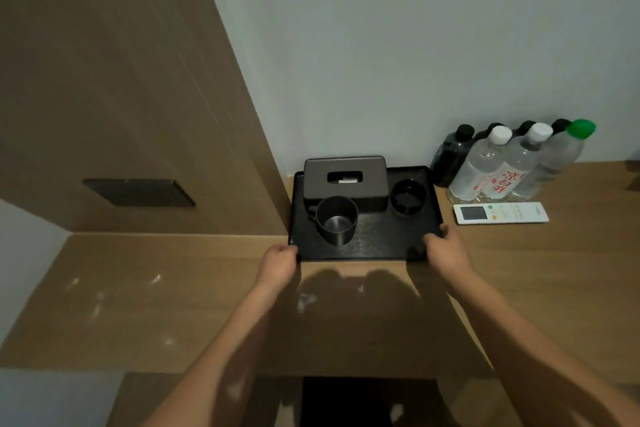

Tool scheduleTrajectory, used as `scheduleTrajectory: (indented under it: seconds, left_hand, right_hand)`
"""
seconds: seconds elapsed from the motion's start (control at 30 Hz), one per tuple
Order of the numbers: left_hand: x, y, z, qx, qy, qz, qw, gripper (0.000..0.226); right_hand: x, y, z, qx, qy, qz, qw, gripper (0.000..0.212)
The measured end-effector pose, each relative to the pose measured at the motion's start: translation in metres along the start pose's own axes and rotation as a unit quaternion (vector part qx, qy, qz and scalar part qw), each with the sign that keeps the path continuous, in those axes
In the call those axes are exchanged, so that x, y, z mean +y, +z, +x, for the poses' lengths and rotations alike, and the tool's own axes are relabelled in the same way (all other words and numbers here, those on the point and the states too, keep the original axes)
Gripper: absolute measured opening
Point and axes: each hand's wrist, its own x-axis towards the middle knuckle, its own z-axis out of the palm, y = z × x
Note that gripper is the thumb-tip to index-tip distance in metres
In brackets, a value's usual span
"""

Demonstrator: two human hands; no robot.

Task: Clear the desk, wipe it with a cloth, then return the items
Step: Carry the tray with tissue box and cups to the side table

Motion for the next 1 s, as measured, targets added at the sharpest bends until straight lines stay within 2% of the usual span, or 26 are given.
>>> scheduleTrajectory:
  seconds: [0.07,0.2,0.33,0.43,0.57,0.7,0.87,1.0]
  left_hand:
    - [0.0,0.016,0.032,-0.001,-0.023,0.002,1.0,0.023]
    - [-0.004,0.044,0.077,0.047,-0.063,0.038,0.996,0.051]
    - [0.007,0.061,0.083,0.113,-0.087,0.067,0.988,0.053]
    - [0.012,0.061,0.091,0.138,-0.13,0.028,0.981,0.051]
    - [-0.007,0.052,0.124,0.155,-0.141,-0.028,0.977,0.056]
    - [-0.063,0.063,0.179,0.139,-0.139,-0.063,0.979,0.066]
    - [-0.006,0.058,0.111,0.155,-0.154,-0.091,0.972,0.059]
    - [-0.006,0.049,0.075,0.162,-0.159,-0.076,0.971,0.059]
  right_hand:
    - [0.005,0.007,0.03,0.004,0.019,-0.007,1.0,0.052]
    - [0.02,0.024,0.083,0.029,0.047,-0.039,0.998,0.053]
    - [0.008,0.032,0.1,0.074,0.071,-0.088,0.991,0.057]
    - [0.006,0.032,0.109,0.102,0.082,-0.055,0.99,0.061]
    - [0.014,0.027,0.12,0.089,0.11,-0.034,0.989,0.081]
    - [0.011,0.025,0.123,0.086,0.125,-0.022,0.988,0.076]
    - [0.035,0.026,0.128,0.097,0.136,0.003,0.986,0.083]
    - [0.025,0.018,0.082,0.117,0.152,-0.008,0.981,0.074]
